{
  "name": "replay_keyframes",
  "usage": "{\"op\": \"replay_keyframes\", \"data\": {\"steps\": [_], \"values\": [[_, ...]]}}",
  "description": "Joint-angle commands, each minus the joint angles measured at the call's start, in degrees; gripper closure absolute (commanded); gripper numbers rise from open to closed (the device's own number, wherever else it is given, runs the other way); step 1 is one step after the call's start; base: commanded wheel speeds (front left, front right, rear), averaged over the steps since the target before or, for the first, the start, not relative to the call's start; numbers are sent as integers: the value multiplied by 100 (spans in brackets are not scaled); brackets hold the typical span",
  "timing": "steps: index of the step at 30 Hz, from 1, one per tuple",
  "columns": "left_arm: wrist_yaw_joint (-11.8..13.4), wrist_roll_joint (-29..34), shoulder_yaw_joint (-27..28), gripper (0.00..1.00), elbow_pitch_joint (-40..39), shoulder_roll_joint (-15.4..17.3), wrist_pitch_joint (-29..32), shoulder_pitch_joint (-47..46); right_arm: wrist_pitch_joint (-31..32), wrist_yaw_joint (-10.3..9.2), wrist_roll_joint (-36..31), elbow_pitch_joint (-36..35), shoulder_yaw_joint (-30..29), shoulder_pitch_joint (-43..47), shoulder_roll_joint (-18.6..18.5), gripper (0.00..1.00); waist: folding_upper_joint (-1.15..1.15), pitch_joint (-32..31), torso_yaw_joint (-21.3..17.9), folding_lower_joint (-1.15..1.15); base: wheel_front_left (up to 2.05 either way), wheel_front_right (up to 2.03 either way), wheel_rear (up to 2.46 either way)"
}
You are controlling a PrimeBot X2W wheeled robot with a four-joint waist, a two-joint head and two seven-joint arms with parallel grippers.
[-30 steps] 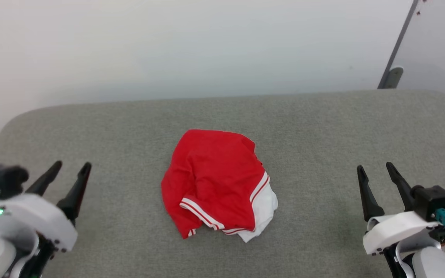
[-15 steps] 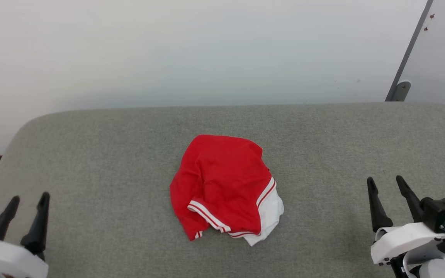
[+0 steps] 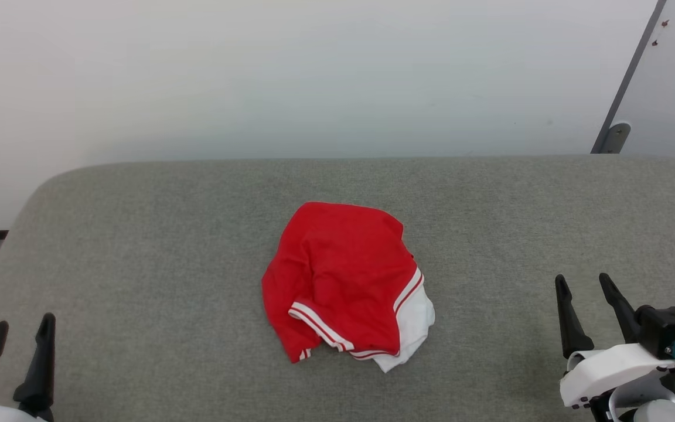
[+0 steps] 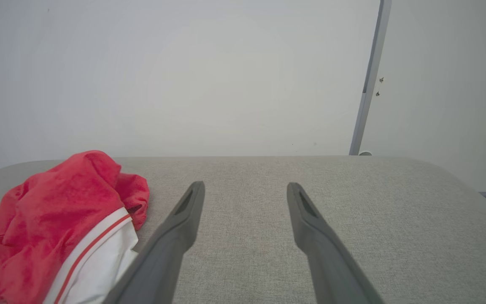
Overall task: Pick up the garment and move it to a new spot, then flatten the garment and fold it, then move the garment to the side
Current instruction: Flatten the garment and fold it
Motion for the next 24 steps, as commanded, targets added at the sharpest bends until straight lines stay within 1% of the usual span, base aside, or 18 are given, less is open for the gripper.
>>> {"op": "replay_keyframes", "data": {"steps": [1,6,13,21,24], "values": [[-35,44,23,0,-18,-42,3,38,13,-8,-19,-15,26,68,17,0,0,11,16,0,0,0,0],[-55,150,-29,0,-65,-11,9,-35,101,-8,41,-6,150,98,40,0,0,50,185,0,0,0,0],[-7,245,-148,0,-181,-42,63,-99,327,-8,177,137,497,38,42,0,0,72,623,0,0,0,0],[-43,297,-338,0,-242,-141,124,-221,1022,-8,292,556,786,-136,66,0,0,153,1203,0,0,0,0],[-100,310,-407,0,-215,-186,126,-252,1298,-8,231,706,808,-226,66,0,0,227,1385,0,0,0,0]]}}
